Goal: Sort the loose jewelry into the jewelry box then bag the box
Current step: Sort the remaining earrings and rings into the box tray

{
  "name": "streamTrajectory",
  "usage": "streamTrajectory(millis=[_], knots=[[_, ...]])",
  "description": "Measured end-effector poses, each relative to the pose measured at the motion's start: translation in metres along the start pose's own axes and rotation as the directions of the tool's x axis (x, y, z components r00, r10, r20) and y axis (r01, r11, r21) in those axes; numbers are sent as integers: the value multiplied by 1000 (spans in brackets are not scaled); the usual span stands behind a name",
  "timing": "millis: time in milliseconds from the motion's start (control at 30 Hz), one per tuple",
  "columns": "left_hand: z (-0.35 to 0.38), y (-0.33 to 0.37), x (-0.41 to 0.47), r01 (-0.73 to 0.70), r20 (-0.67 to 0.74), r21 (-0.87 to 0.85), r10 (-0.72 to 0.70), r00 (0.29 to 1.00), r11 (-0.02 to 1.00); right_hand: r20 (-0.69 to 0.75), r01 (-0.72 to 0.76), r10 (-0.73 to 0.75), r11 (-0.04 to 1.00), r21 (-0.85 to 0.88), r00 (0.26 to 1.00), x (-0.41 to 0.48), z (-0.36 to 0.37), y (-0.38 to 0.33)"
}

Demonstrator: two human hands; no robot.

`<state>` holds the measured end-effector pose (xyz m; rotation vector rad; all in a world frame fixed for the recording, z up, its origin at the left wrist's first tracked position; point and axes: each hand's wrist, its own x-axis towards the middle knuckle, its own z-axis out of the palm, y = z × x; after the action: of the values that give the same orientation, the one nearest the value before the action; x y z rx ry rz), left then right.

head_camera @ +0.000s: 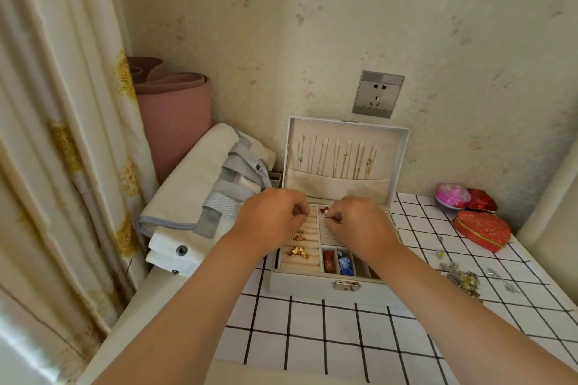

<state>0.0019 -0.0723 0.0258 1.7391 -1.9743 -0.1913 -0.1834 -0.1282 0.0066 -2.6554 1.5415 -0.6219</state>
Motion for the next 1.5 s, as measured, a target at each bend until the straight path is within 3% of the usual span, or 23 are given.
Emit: streamTrajectory(millis=[233, 400, 467, 600, 900, 1100, 1233, 1500], knots=[[3, 4, 1, 6, 7, -72, -6, 1000, 997, 83, 59, -62, 998, 39, 995, -1, -4, 3], [8, 5, 4, 52, -3, -231, -55, 998, 972, 79, -91, 74, 964, 248, 994, 2, -16, 13], [10, 8, 7, 61, -17, -276, -69, 997, 959, 106, -156, 124, 903, 401, 987, 4, -26, 13], [14, 17, 10, 70, -34, -404, -92, 995, 912, 283, -302, 143, 675, 674, 949, -2, -45, 2], [24, 29, 18, 46, -84, -547, -109, 990, 836, 363, -455, 287, 394, 799, 886, -7, -46, 3], [27, 27, 20, 55, -33, -633, -98, 995, 772, 365, -465, 308, 384, 797, 879, -4, -45, 8], [28, 28, 21, 82, -25, -694, -138, 990, 716, 412, -483, 265, 325, 813, 872, -5, -46, 9], [23, 26, 19, 147, 109, -637, -100, 989, 757, 367, -436, 248, 348, 830, 896, -6, -47, 7]])
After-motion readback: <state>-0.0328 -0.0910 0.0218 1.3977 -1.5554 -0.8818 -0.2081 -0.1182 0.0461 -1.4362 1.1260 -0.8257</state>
